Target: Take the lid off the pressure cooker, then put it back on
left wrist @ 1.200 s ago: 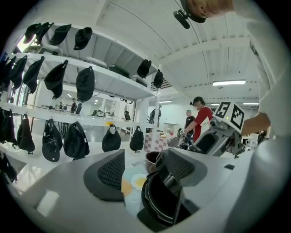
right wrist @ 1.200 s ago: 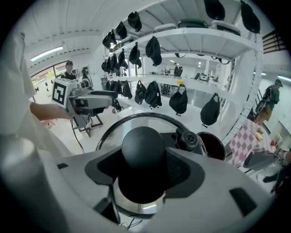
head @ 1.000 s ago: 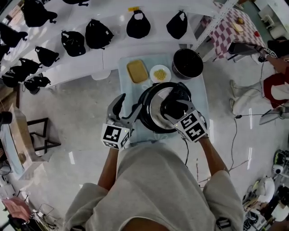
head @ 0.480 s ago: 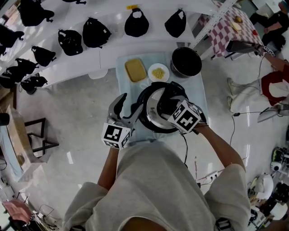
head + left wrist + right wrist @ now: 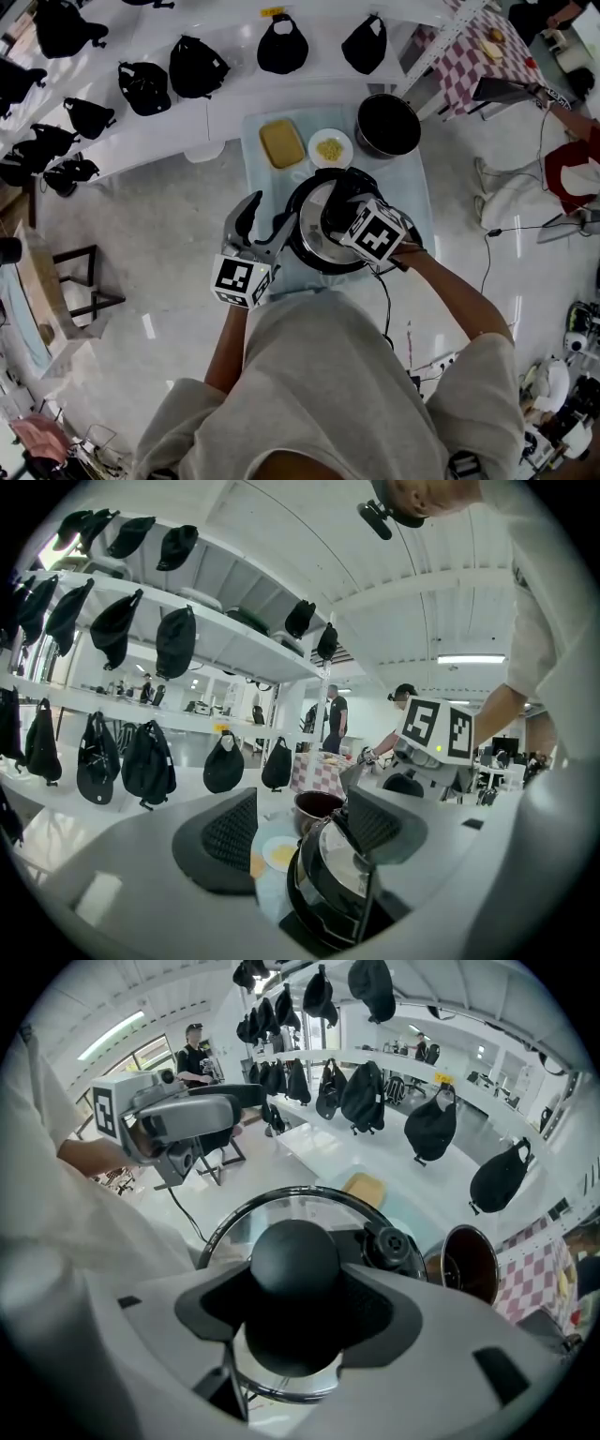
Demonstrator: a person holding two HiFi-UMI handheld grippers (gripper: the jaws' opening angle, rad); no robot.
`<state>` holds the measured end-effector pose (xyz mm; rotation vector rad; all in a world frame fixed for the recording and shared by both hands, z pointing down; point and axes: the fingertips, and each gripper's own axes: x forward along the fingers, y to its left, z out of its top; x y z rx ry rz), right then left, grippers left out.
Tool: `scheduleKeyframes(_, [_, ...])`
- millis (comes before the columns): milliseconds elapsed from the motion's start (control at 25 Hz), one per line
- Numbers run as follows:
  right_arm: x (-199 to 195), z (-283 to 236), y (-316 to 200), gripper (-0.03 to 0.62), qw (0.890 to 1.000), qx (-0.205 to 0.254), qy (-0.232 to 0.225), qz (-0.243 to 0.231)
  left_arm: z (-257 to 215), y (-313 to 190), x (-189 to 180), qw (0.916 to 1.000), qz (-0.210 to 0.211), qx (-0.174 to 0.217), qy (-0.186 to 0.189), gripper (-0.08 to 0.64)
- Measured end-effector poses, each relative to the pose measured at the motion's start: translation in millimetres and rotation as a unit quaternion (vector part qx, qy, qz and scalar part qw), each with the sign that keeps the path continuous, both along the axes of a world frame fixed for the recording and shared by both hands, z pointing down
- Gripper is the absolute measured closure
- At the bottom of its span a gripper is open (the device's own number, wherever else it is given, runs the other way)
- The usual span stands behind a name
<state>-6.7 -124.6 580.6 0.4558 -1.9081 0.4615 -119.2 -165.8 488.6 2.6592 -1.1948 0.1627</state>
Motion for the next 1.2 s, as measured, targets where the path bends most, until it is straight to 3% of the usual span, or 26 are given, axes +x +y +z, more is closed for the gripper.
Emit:
scheduleKeyframes(480, [-8.0,8.2,-2.4,0.321,1.000,-0.010,0.017,0.002,-1.0,-5.5,2.0,1.0000,0.001,0.000,0.000,0.268])
scheduleKeyframes(1200, [-14.7,21.5,1.2,0.316,0.997,-0.012,0.027,-0.074,-4.1,-8.2,-6.1,0.9999,-0.015,0.005,-0.003,0.268])
